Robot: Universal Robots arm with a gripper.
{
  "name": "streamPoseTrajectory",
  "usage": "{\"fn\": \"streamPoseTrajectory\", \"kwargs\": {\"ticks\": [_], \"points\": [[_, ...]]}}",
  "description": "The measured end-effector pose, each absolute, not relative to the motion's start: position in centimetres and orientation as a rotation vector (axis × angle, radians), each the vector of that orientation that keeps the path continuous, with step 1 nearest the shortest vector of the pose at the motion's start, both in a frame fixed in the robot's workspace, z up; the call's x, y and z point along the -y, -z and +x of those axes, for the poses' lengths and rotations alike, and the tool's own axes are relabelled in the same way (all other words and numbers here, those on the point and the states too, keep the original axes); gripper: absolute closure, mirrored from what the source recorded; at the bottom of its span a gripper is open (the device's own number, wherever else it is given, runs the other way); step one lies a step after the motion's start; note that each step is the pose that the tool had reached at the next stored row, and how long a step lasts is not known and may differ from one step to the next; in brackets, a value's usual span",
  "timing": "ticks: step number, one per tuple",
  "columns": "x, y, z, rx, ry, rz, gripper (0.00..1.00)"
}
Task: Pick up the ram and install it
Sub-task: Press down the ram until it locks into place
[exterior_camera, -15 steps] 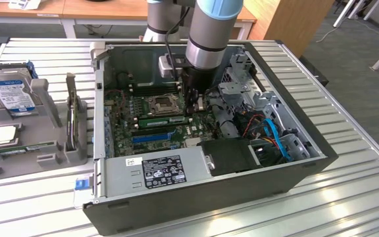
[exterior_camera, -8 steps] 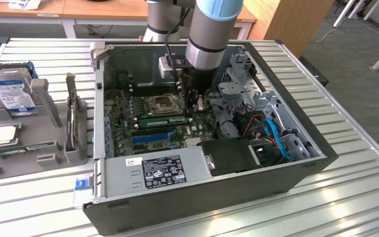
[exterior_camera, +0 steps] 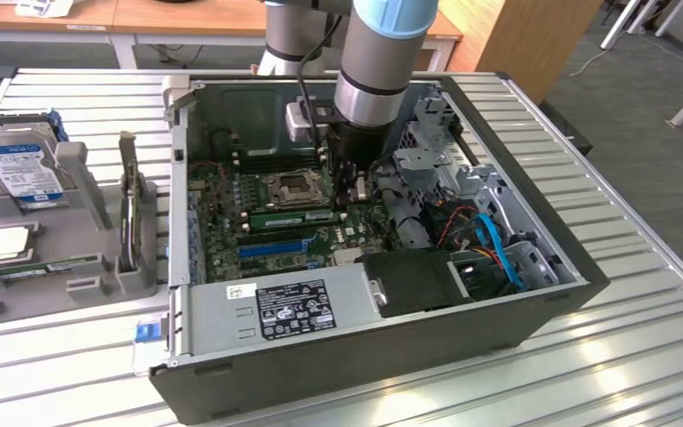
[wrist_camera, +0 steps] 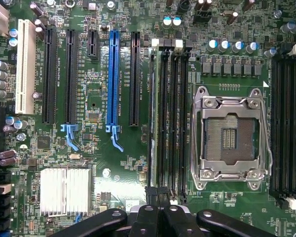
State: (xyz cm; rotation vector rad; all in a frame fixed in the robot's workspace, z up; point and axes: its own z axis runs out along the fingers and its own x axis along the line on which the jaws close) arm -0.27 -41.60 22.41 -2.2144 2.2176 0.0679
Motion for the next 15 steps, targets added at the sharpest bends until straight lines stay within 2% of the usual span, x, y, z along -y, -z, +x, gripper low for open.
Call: {"fn": "streamPoseTrajectory", "kwargs": {"ticks": [15], "points": [[41.60, -22.30, -0.26, -2.218, -0.068, -2.214, 0.90]]}}
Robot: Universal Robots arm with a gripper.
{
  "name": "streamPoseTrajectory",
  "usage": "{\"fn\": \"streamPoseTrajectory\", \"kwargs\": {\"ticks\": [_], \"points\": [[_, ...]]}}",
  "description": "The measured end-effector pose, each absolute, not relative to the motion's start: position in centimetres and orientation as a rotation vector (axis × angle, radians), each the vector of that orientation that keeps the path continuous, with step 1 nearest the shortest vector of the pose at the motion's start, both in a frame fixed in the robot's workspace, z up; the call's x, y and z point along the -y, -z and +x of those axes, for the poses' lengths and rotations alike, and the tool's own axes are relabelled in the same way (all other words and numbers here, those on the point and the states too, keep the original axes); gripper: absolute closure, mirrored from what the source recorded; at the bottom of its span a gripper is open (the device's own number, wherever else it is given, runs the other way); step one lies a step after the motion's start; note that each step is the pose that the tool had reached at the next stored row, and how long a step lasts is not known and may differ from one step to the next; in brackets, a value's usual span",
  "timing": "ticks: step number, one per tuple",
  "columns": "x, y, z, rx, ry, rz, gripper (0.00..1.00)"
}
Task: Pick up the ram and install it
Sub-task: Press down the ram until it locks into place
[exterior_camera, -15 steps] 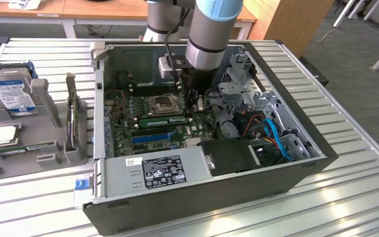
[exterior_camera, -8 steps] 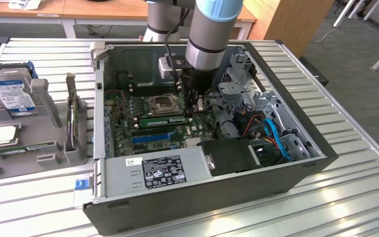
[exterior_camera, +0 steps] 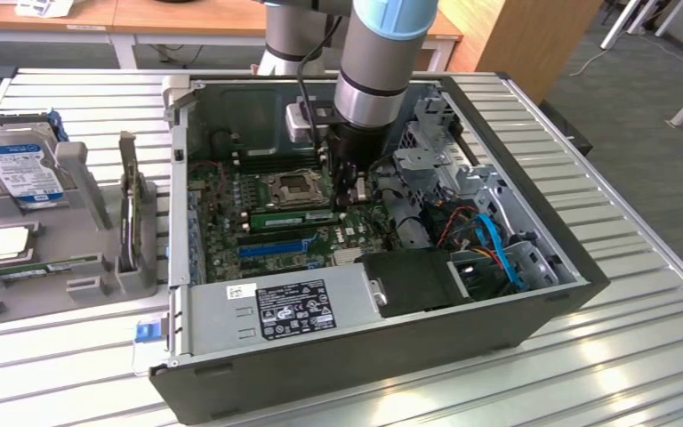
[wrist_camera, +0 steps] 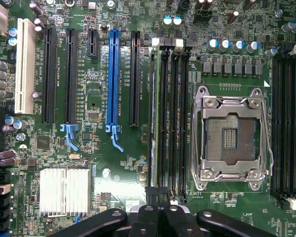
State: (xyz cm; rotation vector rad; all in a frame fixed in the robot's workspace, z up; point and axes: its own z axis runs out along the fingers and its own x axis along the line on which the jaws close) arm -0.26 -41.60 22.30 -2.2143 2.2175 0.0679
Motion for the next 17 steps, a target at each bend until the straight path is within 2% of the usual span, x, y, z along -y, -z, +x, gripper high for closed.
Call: {"fn": "streamPoseTrajectory", "kwargs": {"ticks": [8, 17], "points": [[41.6, -22.4, -0.3, -2.218, -0.070, -2.214, 0.90], [41.6, -24.8, -0.3, -2.218, -0.069, -2.215, 0.90]]}}
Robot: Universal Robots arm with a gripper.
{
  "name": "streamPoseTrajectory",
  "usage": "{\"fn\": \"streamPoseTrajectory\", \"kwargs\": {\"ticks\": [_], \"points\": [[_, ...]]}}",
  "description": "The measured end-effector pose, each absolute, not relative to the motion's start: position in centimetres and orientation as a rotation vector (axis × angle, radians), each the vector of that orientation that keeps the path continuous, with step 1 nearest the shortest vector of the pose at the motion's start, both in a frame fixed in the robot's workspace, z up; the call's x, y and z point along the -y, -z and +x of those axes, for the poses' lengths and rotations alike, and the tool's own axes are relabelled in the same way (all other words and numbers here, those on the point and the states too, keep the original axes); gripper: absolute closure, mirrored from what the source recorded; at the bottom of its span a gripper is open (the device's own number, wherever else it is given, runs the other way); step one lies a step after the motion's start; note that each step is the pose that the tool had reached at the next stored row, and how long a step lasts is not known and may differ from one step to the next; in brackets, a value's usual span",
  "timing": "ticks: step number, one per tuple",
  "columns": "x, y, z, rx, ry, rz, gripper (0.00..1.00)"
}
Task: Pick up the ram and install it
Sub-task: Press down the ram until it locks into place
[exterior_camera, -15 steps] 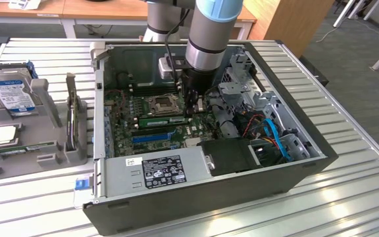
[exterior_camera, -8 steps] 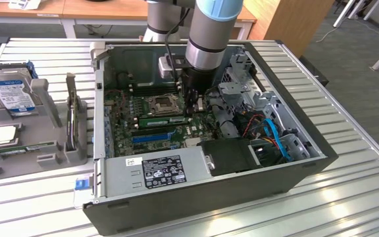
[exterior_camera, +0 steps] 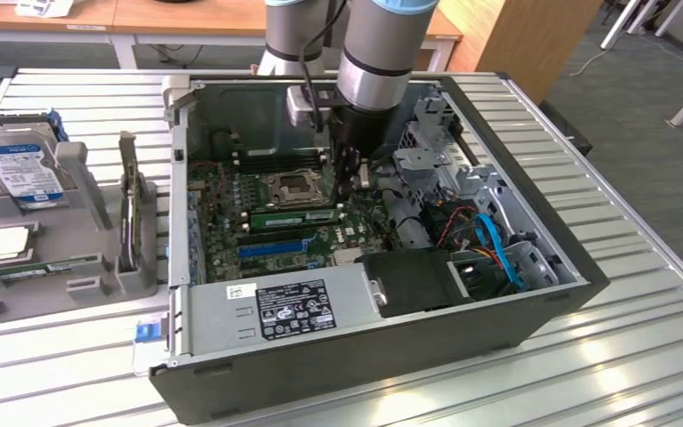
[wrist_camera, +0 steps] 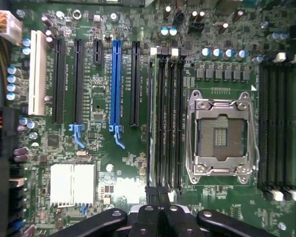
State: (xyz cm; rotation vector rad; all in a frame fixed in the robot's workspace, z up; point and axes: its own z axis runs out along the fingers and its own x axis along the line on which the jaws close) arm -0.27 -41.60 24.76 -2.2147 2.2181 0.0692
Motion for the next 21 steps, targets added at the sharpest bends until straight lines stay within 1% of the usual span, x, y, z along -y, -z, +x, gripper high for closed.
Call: {"fn": "streamPoseTrajectory", "kwargs": {"ticks": [8, 16, 21], "points": [[41.6, -26.7, -0.3, -2.218, -0.069, -2.215, 0.90], [41.6, -26.8, -0.5, -2.218, -0.069, -2.215, 0.90], [41.6, -26.7, -2.1, -2.216, -0.066, -2.213, 0.90]]}}
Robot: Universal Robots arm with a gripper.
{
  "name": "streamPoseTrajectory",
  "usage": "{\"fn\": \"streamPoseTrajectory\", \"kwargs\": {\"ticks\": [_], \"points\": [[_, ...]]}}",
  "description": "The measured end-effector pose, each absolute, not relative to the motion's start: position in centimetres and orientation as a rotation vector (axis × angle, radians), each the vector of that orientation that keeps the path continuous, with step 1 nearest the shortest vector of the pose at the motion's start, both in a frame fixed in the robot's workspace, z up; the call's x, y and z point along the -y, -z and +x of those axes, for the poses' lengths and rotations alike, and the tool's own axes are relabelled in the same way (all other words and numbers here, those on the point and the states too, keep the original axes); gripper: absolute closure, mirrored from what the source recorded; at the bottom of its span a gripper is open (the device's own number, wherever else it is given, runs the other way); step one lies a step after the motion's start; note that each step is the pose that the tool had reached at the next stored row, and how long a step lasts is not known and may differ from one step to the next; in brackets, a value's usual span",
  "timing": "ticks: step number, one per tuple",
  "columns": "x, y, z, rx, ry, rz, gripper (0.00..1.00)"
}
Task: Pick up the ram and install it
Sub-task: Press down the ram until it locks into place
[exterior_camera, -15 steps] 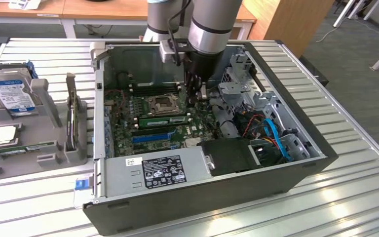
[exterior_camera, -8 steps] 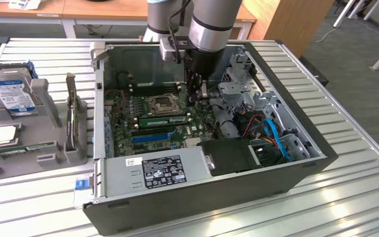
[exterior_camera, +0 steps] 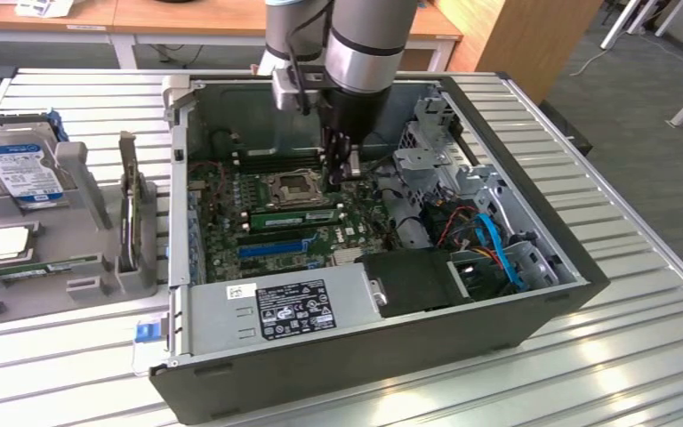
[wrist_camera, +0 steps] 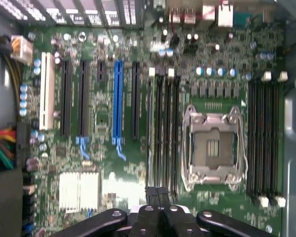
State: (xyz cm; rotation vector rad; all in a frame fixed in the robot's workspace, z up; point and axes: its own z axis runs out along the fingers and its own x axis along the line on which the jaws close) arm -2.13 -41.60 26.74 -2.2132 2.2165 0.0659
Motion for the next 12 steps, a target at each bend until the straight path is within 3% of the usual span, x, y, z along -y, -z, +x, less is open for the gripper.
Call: {"fn": "streamPoseTrajectory", "kwargs": {"ticks": [12], "points": [[41.6, -26.6, -6.9, -2.216, -0.064, -2.212, 0.90]]}}
